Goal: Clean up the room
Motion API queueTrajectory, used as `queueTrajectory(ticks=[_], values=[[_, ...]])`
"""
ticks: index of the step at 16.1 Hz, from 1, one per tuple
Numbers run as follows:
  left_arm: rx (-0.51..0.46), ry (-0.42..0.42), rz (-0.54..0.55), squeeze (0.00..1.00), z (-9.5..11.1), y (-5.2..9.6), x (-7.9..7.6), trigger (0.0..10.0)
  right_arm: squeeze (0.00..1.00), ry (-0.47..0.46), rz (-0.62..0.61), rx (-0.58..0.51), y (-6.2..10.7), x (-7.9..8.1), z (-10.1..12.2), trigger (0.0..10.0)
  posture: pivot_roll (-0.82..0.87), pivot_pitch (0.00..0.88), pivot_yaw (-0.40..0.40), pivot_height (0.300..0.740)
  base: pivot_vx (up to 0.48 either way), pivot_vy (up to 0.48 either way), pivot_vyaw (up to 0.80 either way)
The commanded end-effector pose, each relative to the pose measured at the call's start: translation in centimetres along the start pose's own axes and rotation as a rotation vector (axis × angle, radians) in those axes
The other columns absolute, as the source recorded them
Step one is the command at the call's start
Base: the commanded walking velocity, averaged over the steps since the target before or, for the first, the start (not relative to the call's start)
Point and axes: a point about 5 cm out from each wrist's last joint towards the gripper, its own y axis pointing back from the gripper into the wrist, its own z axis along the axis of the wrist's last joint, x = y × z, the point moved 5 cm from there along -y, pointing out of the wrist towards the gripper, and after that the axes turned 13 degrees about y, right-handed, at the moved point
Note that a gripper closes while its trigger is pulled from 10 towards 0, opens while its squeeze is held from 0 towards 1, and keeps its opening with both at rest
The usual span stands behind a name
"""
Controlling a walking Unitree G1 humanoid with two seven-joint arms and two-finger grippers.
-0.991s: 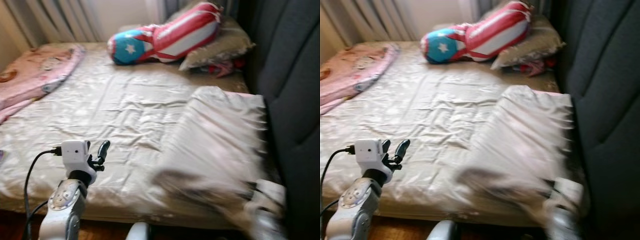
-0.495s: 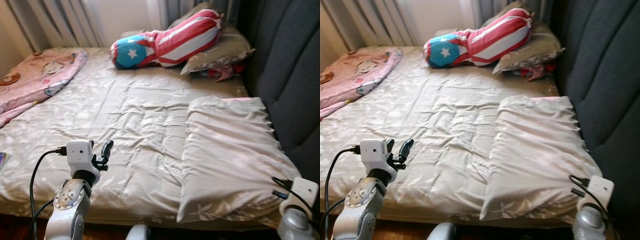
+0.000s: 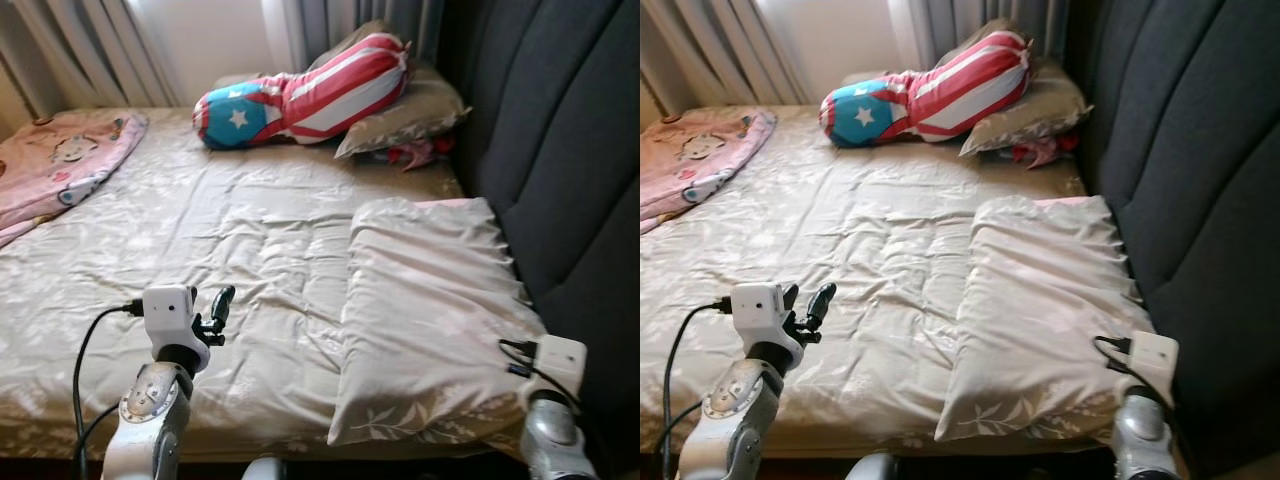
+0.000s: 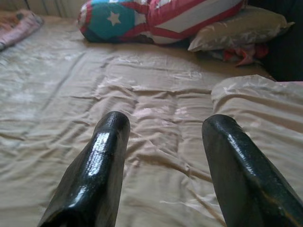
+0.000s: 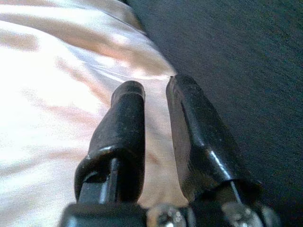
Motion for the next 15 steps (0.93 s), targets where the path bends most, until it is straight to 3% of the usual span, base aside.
queueTrajectory(ticks=[1, 2, 5, 6, 8, 10, 12, 15], values=[[-0.004, 0.02, 0.02, 0.0, -0.2, 0.0, 0.5, 10.0, 0.0, -0.027, 0.072, -0.053, 0.2, 1.7, 1.0, 10.0, 0.06, 0.0, 0.03, 0.661, 0.0, 0.0, 0.0], [0.023, 0.038, 0.049, 0.0, -1.3, -0.1, 1.4, 10.0, 0.0, -0.015, 0.141, -0.06, 0.9, 3.3, 0.7, 10.0, 0.05, 0.0, 0.026, 0.661, 0.0, 0.0, 0.0], [0.124, 0.026, 0.094, 0.0, -4.7, -0.1, 3.1, 10.0, 0.0, -0.044, 0.249, 0.026, 2.7, 6.2, -2.1, 10.0, 0.04, 0.0, 0.024, 0.691, 0.0, 0.0, 0.0], [0.181, 0.014, 0.11, 0.0, -6.6, 0.2, 3.7, 10.0, 0.0, -0.05, 0.312, 0.067, 3.7, 7.6, -3.3, 10.0, 0.03, 0.0, 0.025, 0.706, 0.0, 0.0, 0.0], [0.295, 0.017, 0.135, 0.0, -9.9, 0.9, 4.5, 10.0, 0.0, -0.027, 0.364, 0.172, 5.4, 9.0, -6.1, 10.0, 0.03, 0.0, 0.021, 0.726, 0.0, 0.0, 0.0], [0.379, 0.003, 0.167, 0.0, -12.3, 1.7, 5.4, 10.0, 0.0, 0.003, 0.415, 0.255, 7.2, 10.0, -8.5, 10.0, 0.03, 0.0, 0.016, 0.74, 0.0, 0.0, 0.0], [0.429, 0.024, 0.218, 0.0, -13.7, 2.2, 6.1, 10.0, 0.0, 0.022, 0.427, 0.317, 8.1, 10.0, -10.1, 10.0, 0.03, 0.0, 0.013, 0.74, 0.0, 0.0, 0.0], [0.519, 0.002, 0.233, 0.0, -15.9, 2.9, 6.3, 10.0, 0.0, 0.008, 0.432, 0.365, 8.4, 9.8, -10.9, 10.0, 0.02, 0.0, 0.014, 0.74, 0.0, 0.0, 0.0]])
